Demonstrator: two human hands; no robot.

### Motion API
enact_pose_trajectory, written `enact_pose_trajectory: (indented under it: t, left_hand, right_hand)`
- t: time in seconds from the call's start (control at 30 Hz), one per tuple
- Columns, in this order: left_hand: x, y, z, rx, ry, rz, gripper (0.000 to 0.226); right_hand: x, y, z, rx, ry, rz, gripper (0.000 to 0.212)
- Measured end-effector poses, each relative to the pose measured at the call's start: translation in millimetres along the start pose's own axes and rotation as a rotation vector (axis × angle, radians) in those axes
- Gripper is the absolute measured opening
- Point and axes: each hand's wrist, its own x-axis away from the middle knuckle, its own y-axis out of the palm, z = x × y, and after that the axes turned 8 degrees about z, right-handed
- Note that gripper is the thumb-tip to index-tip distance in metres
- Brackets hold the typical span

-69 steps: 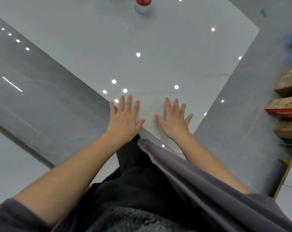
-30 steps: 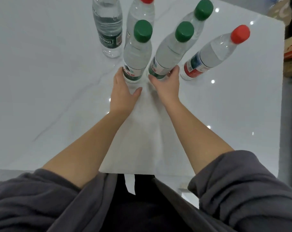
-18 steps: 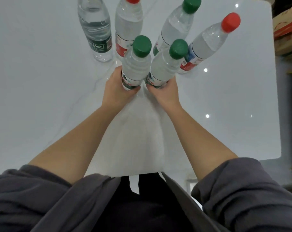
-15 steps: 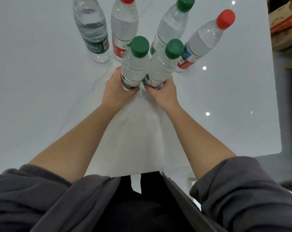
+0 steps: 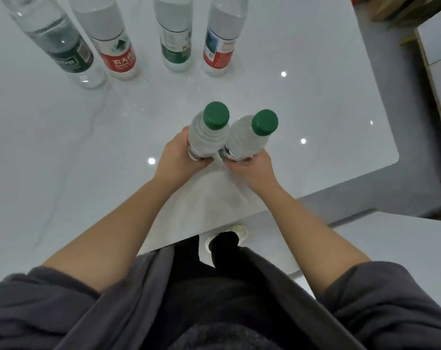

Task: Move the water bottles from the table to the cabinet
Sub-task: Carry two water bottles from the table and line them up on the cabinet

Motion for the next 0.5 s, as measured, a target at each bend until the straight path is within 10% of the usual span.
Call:
enact_pose_trajectory:
  t: [0.5]
  left_hand:
    - [79, 154, 96, 0.095, 0.279, -0.443, 0.049]
  right_hand:
    - [119, -148, 103, -0.2, 0.166, 0.512, 0.037]
